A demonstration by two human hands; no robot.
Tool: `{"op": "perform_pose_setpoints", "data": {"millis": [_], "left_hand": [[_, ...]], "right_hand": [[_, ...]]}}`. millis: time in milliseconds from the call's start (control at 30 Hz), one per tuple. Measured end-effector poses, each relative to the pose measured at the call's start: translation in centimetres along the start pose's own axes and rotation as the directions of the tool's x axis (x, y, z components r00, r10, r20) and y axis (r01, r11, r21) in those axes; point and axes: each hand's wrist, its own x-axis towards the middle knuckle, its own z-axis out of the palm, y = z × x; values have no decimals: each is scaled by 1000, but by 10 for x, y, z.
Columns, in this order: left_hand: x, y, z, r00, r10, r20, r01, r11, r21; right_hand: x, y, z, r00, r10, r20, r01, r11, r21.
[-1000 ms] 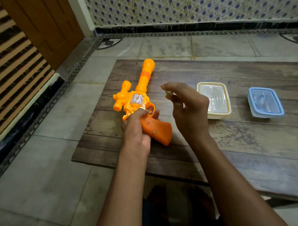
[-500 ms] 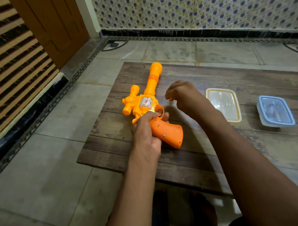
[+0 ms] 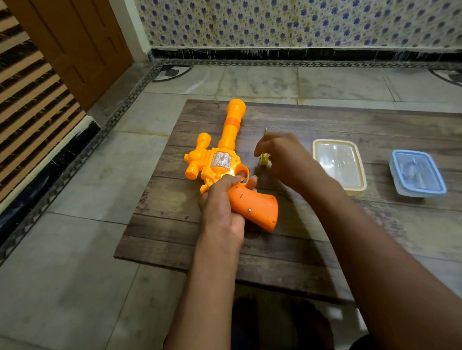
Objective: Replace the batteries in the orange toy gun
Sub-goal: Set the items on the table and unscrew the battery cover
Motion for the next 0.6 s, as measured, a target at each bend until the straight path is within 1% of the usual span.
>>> {"op": "perform_pose_setpoints", "data": {"millis": [33,67,100,133,167,233,300,333,367,400,433,467,500,533,600], "left_hand": [[-1,1,1,1000,2,14,-2,1000,-10],[-2,2,2,999,-3,33,4,1000,-30],[-2,2,2,999,-12,47,14,999,-49],[-3,3,3,998,-16,67,20,998,-62],[-3,3,5,996,-12,85,17,998,-64],[-5,2,7,991,15,132,-9,999,-48],[-8,-1,11,980,80,185,-81,997,0],[-9,-4,12,969,124,212,-132,991,25],[-10,-6,12,954,175,245,-193,980,51],[-11,-8,12,932,238,273,-273,957,97],[-11,-11,11,903,308,300,-368,914,169],[-10,-12,11,867,376,327,-466,845,262],[-9,-15,10,830,427,359,-545,759,357],[-8,-17,9,800,461,385,-598,668,443],[-10,-23,9,747,524,409,-656,483,580]], "right_hand": [[-14,-8,-2,990,85,-109,-74,992,103],[-30,-18,-2,961,186,-204,-143,967,209],[-47,-29,-1,916,297,-269,-208,926,314],[-63,-41,-2,869,396,-298,-258,875,410],[-77,-52,-3,836,469,-284,-296,822,486],[-96,-70,-8,816,536,-217,-349,755,555],[-103,-75,-11,802,572,-173,-393,724,567],[-104,-73,-9,785,601,-151,-416,691,591],[-104,-71,-7,765,635,-110,-436,636,637],[-104,-69,-6,748,663,-42,-450,552,702],[-104,-68,-5,733,679,41,-447,436,781],[-106,-66,-4,721,682,125,-425,292,856],[-107,-66,-3,715,667,209,-394,137,909],[-109,-68,-5,712,643,281,-370,4,929],[-110,-73,-8,709,591,385,-342,-189,920]]}}
